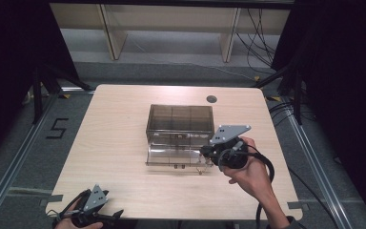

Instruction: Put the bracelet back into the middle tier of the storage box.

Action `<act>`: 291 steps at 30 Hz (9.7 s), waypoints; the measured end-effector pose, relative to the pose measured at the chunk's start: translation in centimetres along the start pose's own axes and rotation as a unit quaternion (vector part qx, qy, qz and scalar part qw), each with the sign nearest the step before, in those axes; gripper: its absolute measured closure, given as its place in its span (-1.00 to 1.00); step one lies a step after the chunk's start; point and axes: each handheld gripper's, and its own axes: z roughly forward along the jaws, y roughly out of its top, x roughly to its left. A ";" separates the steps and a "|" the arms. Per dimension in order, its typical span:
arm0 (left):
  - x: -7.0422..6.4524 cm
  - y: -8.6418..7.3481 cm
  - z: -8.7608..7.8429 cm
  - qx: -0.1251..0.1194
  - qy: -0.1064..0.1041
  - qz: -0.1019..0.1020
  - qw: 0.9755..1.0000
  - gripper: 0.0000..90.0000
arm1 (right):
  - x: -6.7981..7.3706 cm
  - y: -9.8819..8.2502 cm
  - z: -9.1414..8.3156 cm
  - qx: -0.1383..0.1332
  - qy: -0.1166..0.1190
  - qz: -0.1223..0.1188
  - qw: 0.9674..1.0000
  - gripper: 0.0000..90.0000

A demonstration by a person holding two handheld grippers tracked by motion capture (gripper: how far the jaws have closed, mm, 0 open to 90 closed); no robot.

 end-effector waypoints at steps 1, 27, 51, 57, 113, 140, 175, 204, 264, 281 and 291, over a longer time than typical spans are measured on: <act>0.0 0.0 0.0 -0.002 -0.004 0.000 1.000 -0.62 | -0.1 0.1 -0.1 0.002 -0.001 0.003 1.000 0.89; 0.1 0.0 -0.1 0.001 -0.010 -0.001 1.000 -0.62 | -3.4 2.0 2.3 0.012 -0.014 0.016 1.000 0.89; 0.1 0.0 -0.1 0.001 -0.010 0.000 1.000 -0.62 | -4.7 -0.8 7.1 0.061 -0.003 0.034 0.998 0.88; 0.1 0.0 -0.1 0.001 -0.011 0.000 1.000 -0.62 | -4.7 -1.5 7.8 0.070 -0.004 0.048 0.996 0.88; 0.0 0.0 -0.1 0.001 -0.011 -0.001 1.000 -0.62 | -5.1 -4.5 11.4 0.087 -0.006 0.093 0.992 0.39; 0.0 0.0 -0.1 0.001 -0.006 -0.002 1.000 -0.62 | -4.1 -7.1 8.3 0.022 -0.027 0.147 0.989 -0.27; 0.0 0.0 -0.2 -0.007 -0.007 0.009 1.000 -0.62 | -2.2 -7.5 7.3 0.021 -0.016 0.153 0.988 -0.39; -0.1 0.0 -0.1 -0.009 -0.007 -0.004 1.000 -0.62 | -0.6 -8.6 7.4 0.023 -0.007 0.138 0.990 -0.40; 0.0 0.0 -0.2 -0.006 -0.003 0.010 1.000 -0.62 | 2.3 -12.7 6.4 0.020 0.013 0.142 0.990 -0.40; -0.1 0.0 -0.1 -0.007 -0.005 0.006 1.000 -0.62 | 3.5 -14.0 6.3 0.013 0.023 0.144 0.989 -0.40; -0.1 0.0 -0.1 -0.009 -0.006 0.007 1.000 -0.62 | 4.0 -14.6 6.1 0.026 0.014 0.147 0.989 -0.43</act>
